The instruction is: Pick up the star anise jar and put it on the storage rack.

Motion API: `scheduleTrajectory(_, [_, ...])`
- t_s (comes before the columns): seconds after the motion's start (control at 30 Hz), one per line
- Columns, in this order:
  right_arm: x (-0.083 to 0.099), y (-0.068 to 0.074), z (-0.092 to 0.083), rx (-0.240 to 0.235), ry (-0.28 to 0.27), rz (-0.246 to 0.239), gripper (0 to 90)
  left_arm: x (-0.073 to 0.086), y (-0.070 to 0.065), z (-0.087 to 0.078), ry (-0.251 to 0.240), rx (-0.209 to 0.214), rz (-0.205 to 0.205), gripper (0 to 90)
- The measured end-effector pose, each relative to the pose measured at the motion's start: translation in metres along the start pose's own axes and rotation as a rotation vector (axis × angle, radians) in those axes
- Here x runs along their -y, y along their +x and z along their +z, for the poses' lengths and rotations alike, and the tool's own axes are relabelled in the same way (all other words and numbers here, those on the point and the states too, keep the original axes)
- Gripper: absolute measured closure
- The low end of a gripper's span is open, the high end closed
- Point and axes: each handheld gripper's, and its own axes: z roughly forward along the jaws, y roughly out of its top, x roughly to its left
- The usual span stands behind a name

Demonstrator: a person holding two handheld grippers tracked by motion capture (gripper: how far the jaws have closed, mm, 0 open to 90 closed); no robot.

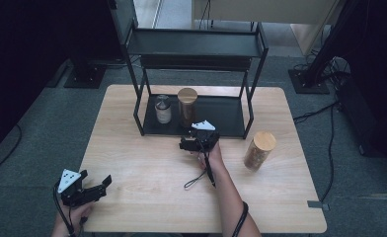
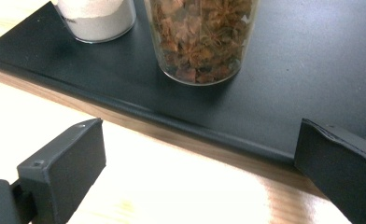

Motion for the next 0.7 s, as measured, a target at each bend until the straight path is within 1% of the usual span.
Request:
scheduleTrajectory(0.1, [0.002, 0.0, -0.002, 0.006, -0.007, 0.015, 2.1, 0.0, 0.0, 0.0, -0.001, 0.0, -0.001, 1.1])
scheduleTrajectory(0.2, [0.004, 0.0, -0.005, 0.008, -0.01, 0.018, 2.1, 0.0, 0.0, 0.0, -0.001, 0.001, -0.002, 1.1])
scheduleTrajectory(0.33, [0.008, 0.003, -0.009, 0.004, -0.007, -0.001, 2.1, 0.0, 0.0, 0.0, 0.0, 0.001, 0.0, 1.1])
scheduleTrajectory(0.47, [0.012, 0.005, -0.014, 0.001, -0.017, -0.001, 2.1, 0.0, 0.0, 0.0, -0.001, 0.001, -0.002, 1.1])
scheduleTrajectory(0.7, [0.019, 0.011, -0.022, 0.006, -0.026, -0.047, 2.1, 0.0, 0.0, 0.0, 0.0, -0.001, -0.002, 1.1])
